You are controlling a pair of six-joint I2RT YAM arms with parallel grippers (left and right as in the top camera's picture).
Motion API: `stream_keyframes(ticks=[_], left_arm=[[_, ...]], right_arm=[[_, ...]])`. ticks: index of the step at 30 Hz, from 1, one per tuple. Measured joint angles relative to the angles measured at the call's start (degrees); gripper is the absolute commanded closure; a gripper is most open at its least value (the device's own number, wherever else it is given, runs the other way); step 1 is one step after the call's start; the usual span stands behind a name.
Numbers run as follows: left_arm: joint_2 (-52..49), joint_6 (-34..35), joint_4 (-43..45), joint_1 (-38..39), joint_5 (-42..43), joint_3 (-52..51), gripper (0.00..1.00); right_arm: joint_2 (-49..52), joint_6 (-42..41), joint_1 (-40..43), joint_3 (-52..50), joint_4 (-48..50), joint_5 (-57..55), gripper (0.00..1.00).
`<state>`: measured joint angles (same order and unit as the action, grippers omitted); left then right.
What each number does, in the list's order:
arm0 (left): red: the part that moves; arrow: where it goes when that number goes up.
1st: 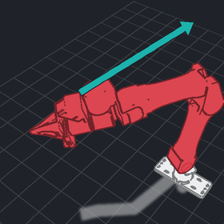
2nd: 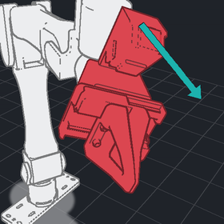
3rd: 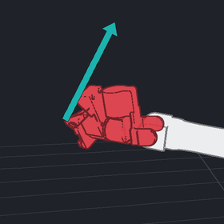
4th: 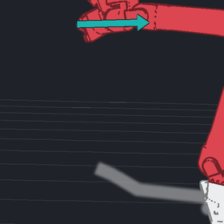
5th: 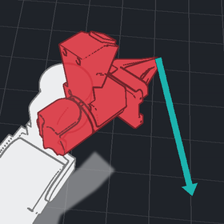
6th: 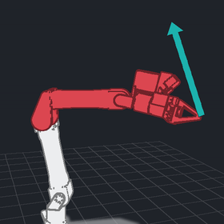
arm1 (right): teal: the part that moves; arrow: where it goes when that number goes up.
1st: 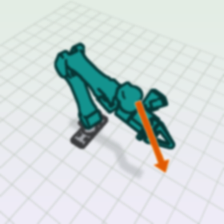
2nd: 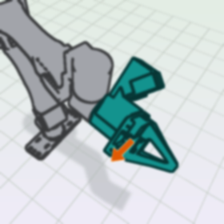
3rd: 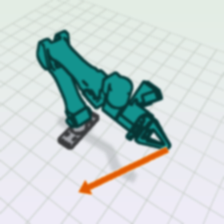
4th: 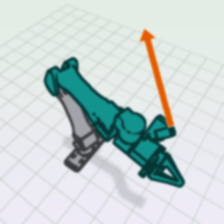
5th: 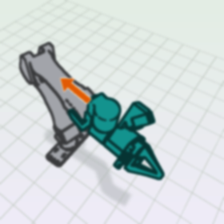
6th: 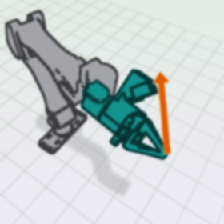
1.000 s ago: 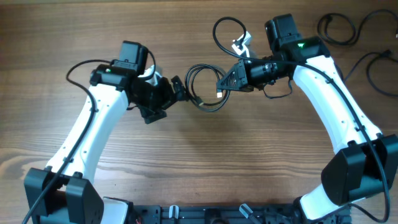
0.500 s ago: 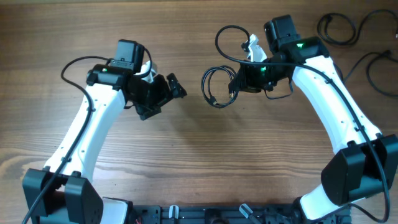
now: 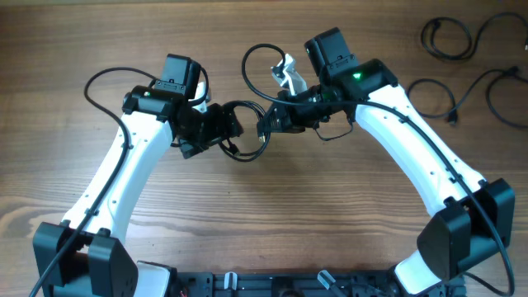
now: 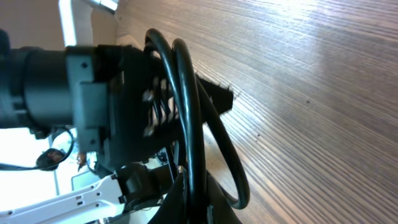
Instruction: Untangle cables
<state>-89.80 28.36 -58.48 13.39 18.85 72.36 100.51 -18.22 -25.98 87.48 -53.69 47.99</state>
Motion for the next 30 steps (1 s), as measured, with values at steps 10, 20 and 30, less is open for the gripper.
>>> stream_keyframes(ticks=[10, 20, 30], left_arm=[[0.0, 14.2, -6.9, 0.7, -19.9, 0.0, 0.27], [0.0, 18.9, -9.7, 1.1, -26.9, 0.0, 0.43], [0.0, 20.2, -9.9, 0.1, -31.1, 0.0, 0.61]], right_arm=[[0.0, -1.9, -0.5, 0.0, -3.7, -15.5, 0.96], [0.0, -10.1, -0.2, 0.1, -7.0, -35.1, 0.87], [0.0, -10.1, 1.0, 0.1, -7.2, -43.4, 0.78]])
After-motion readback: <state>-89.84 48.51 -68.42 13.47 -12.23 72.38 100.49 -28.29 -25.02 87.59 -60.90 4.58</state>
